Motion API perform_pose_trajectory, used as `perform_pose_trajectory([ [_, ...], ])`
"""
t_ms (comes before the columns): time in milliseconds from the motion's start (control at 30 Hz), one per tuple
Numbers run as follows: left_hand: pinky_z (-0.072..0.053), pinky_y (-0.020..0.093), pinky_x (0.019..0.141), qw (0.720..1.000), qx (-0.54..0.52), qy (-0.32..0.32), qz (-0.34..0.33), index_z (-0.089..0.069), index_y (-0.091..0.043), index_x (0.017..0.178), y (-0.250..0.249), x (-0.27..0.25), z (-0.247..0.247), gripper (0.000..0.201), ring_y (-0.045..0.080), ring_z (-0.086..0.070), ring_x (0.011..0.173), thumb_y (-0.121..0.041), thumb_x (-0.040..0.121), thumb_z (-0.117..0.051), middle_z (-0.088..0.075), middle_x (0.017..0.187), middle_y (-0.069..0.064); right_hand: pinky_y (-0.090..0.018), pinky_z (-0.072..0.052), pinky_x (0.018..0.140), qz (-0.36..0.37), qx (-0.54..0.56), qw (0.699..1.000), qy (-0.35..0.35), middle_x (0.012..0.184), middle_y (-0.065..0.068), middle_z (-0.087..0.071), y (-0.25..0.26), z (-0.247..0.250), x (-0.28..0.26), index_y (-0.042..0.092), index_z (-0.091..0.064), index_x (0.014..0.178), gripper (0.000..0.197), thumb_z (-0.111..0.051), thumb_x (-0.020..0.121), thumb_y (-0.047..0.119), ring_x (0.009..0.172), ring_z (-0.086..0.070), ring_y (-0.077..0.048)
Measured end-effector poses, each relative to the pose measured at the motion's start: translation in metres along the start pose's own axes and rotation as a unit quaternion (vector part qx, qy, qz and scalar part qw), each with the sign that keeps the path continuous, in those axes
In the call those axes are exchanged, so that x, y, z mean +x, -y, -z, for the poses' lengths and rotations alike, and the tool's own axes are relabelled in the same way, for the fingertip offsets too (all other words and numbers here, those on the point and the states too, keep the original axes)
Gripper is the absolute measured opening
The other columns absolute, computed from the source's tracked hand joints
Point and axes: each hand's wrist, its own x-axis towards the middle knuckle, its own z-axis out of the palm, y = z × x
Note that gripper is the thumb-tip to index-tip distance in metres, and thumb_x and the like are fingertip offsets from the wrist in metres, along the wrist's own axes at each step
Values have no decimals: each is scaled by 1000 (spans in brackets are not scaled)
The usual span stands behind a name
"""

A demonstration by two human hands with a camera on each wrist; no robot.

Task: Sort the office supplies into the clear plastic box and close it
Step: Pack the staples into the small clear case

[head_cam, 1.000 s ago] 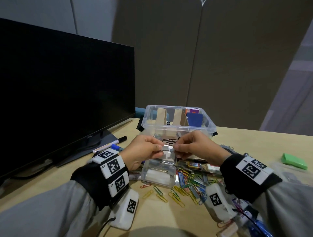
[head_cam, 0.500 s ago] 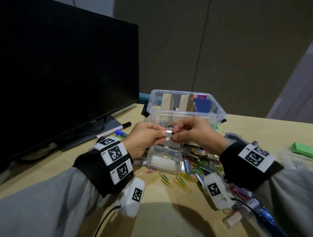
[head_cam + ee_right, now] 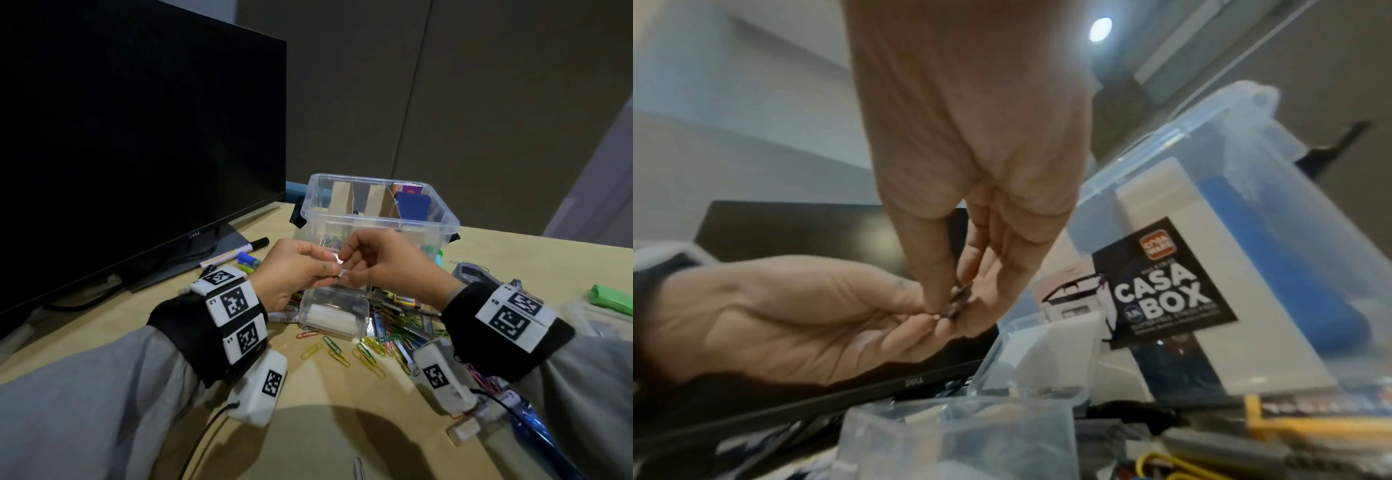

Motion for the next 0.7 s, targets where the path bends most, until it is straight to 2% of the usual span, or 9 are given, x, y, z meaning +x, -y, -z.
perform_pose_trajectory([
  [100, -60, 25, 71, 1000, 24, -1, -2, -66, -1, 86, 0, -3, 1, 10, 22, -73, 78, 7, 81, -70, -72, 86, 15, -21, -57, 70, 51, -149, 987, -9, 80, 1, -70, 3, -8, 1, 16, -68, 88, 16, -80, 77, 13, 71, -66, -9],
  [167, -61, 29, 74, 997, 73, -7, -5, -67, -1, 86, 0, -3, 2, 11, 24, -73, 80, 5, 79, -73, -72, 88, 17, -16, -54, 66, 57, -179, 982, -4, 78, 5, -69, 6, -14, 1, 17, -70, 86, 12, -79, 78, 14, 70, -64, -6],
  [233, -61, 36, 77, 985, 170, -33, -28, -69, -4, 82, -2, -4, 4, 11, 26, -73, 81, 0, 77, -78, -73, 85, 16, -18, -54, 64, 33, -181, 983, 1, 77, 6, -67, 7, -18, 3, 15, -73, 85, 9, -77, 78, 12, 68, -62, -5],
  [367, -59, 39, 77, 902, 416, -89, -80, -70, -7, 83, -13, -9, 10, 12, 20, -70, 77, -18, 83, -76, -72, 80, 8, -18, -53, 70, -20, -185, 982, 33, 75, 11, -66, 3, -25, 6, 11, -76, 87, 10, -73, 78, 7, 71, -61, -3],
  [433, -59, 41, 79, 884, 463, -58, -32, -68, -2, 91, -14, -11, 14, 21, 23, -71, 77, -21, 86, -73, -73, 84, 12, -20, -55, 72, -16, -204, 977, 50, 74, 10, -66, 2, -28, 5, 11, -76, 87, 11, -71, 79, 5, 73, -64, -6],
  [500, -60, 41, 78, 885, 464, -13, 35, -66, 0, 95, -9, -13, 17, 24, 23, -73, 74, -22, 88, -72, -74, 81, 14, -25, -59, 71, -12, -216, 974, 64, 76, 8, -68, 0, -31, 5, 11, -76, 86, 10, -71, 79, 4, 74, -67, -11],
  [567, -61, 41, 76, 892, 447, 10, 64, -67, 1, 96, -5, -12, 17, 21, 24, -73, 75, -17, 87, -72, -74, 78, 14, -27, -59, 68, -9, -221, 973, 69, 76, 8, -68, -2, -33, 5, 11, -75, 84, 9, -72, 79, 5, 72, -68, -13],
  [667, -60, 33, 68, 927, 363, 19, 92, -64, 1, 94, -3, -12, 14, 14, 21, -69, 62, -8, 87, -71, -69, 73, 13, -21, -56, 73, -8, -242, 968, 68, 79, 8, -69, -3, -33, 5, 11, -76, 85, 7, -73, 80, 8, 74, -66, -8],
  [700, -60, 33, 69, 934, 342, 29, 100, -63, 2, 94, -2, -12, 12, 13, 22, -69, 62, -7, 88, -70, -69, 75, 15, -18, -55, 73, -12, -240, 968, 68, 80, 8, -69, -3, -33, 5, 12, -76, 86, 7, -74, 80, 9, 74, -64, -5],
])
